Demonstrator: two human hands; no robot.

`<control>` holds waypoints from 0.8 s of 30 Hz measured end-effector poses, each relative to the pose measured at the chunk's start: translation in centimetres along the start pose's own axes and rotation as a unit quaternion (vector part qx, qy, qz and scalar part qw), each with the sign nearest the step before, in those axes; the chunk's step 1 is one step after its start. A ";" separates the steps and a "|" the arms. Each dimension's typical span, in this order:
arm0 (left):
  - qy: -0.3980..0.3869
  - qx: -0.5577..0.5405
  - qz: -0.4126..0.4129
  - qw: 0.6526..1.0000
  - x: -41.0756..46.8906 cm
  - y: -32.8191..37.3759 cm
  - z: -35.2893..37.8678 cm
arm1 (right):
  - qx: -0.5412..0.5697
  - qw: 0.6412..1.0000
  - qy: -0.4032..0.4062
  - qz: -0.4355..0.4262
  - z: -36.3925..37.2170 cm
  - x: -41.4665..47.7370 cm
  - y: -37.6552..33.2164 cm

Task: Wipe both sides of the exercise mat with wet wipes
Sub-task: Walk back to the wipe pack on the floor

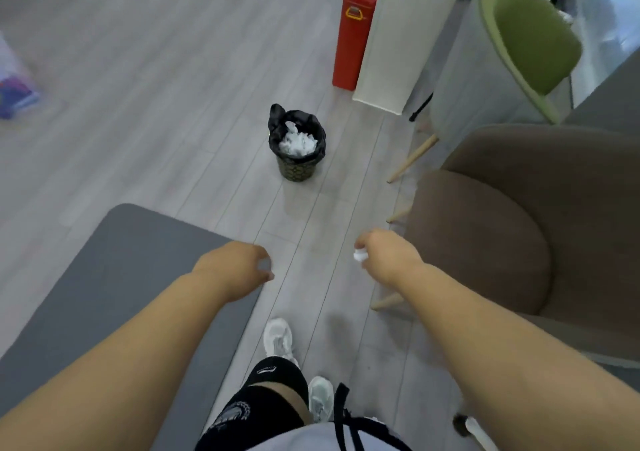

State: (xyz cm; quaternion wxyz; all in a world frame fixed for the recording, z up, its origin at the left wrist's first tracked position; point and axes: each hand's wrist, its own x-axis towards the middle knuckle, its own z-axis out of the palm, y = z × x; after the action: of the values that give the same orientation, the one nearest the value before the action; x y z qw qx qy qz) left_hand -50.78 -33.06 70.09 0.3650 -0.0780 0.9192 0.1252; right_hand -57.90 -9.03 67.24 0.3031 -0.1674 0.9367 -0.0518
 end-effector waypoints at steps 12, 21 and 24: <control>-0.030 0.002 -0.026 0.999 16.1 -6.4 -11.6 | 0.018 0.999 0.006 -0.030 -10.3 18.9 -5.1; -0.055 -0.026 -0.032 0.998 30.0 -6.2 -18.1 | 0.019 0.999 -0.029 -0.019 -15.3 34.1 -2.8; -0.075 -0.044 -0.051 0.995 35.1 -5.8 -19.9 | 0.030 0.998 -0.048 -0.012 -16.4 40.0 -1.5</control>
State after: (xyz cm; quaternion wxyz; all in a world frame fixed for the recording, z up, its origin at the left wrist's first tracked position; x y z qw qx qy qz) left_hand -87.64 -46.13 58.83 0.4350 -0.1312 0.8777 0.1521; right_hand -97.46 -24.31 58.84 0.3521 -0.1717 0.9170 -0.0748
